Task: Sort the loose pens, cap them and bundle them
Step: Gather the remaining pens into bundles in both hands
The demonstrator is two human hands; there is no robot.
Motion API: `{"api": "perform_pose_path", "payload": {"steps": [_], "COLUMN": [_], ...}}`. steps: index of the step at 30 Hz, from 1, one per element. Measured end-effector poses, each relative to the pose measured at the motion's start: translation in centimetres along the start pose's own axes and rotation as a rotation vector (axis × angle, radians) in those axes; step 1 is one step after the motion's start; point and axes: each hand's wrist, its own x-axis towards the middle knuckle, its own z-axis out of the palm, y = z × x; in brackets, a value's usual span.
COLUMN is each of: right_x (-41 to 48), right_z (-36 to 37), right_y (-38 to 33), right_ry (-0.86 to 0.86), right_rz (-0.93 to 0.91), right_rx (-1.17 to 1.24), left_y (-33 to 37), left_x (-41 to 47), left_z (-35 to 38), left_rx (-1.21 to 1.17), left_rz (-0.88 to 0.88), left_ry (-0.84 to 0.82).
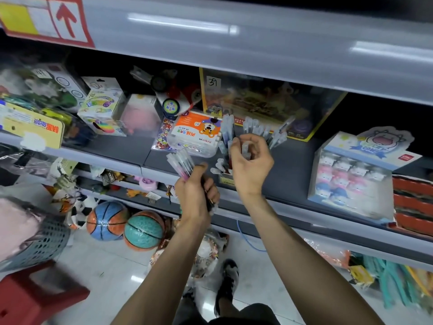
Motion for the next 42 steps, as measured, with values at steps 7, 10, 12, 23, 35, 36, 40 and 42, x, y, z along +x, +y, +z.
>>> {"api": "perform_pose_path", "payload": {"steps": [7,10,12,23,35,36,40,42], "right_x": [0.1,-0.3,-0.5,-0.5,-0.4,-0.3,-0.4,-0.2], "right_z": [-3.7,-6.2,-7.8,-11.7,-11.1,-11.1,-10.4,-10.2], "right_y": [-2.8,-4.6,-5.6,-6.2,-4.1,-4.1,-4.4,-4.7], "right_ry": [-0.078,-0.096,-0.172,-0.525,-0.381,-0.376,-0.347,-0.333], "right_rz": [-0.016,0.000,0.035,0.336,0.540,0.555,0.576,0.589], "right_rx": [0.061,0.027,0.042,0.183,0.278,0.279,0.313,0.353], "left_y": [-0.1,-0.8,-1.3,-3.0,-3.6,-3.6,-3.1,-2.9], "left_x": [-1.2,-1.9,-2.4,-3.7,-2.8,-2.6,-2.2,-2.0], "left_z": [1.0,2.0,2.6,5.9,6.5,6.4,6.3,6.0], "left_rx": [0.234,0.386,0.474,0.842,0.911,0.899,0.896,0.926], "left_rz": [0.115,0.175,0.178,0.202,0.144,0.135,0.115,0.103], "left_ry": [-0.206,-0.312,-0.391,-0.749,-0.831,-0.822,-0.804,-0.781]}}
